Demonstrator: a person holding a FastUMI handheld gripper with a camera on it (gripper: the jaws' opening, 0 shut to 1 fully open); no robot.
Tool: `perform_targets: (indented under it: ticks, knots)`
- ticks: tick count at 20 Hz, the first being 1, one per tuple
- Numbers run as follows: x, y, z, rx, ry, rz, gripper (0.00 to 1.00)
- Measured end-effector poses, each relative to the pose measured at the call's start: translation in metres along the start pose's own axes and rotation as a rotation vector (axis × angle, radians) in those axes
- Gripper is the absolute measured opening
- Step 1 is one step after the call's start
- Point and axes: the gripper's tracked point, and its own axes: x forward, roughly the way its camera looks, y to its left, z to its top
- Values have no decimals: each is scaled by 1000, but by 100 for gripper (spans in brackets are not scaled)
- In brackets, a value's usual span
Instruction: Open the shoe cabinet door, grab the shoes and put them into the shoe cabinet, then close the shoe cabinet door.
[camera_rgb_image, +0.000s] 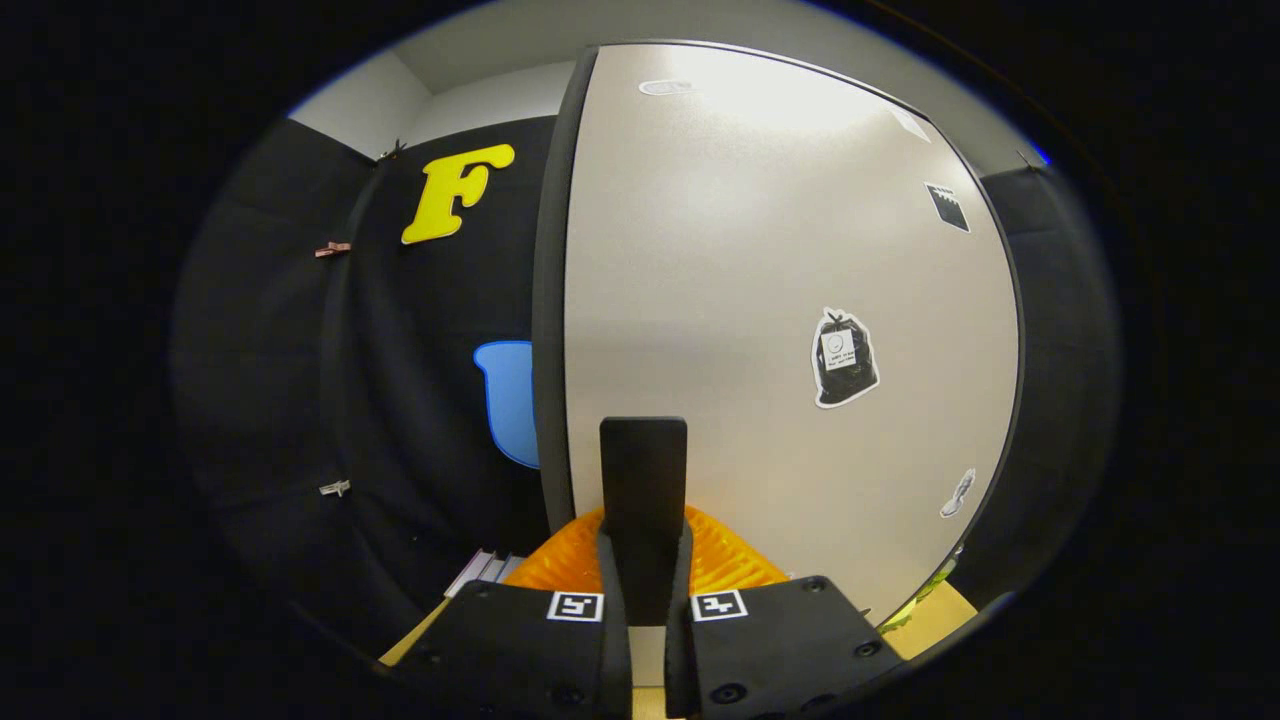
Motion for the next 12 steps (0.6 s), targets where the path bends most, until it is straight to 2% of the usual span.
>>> perform_targets:
  ticks: [6, 12]
  knots:
    - [-41, -3, -1, 10, 16, 58, 17]
    - [-104, -24, -4, 42, 30, 114, 17]
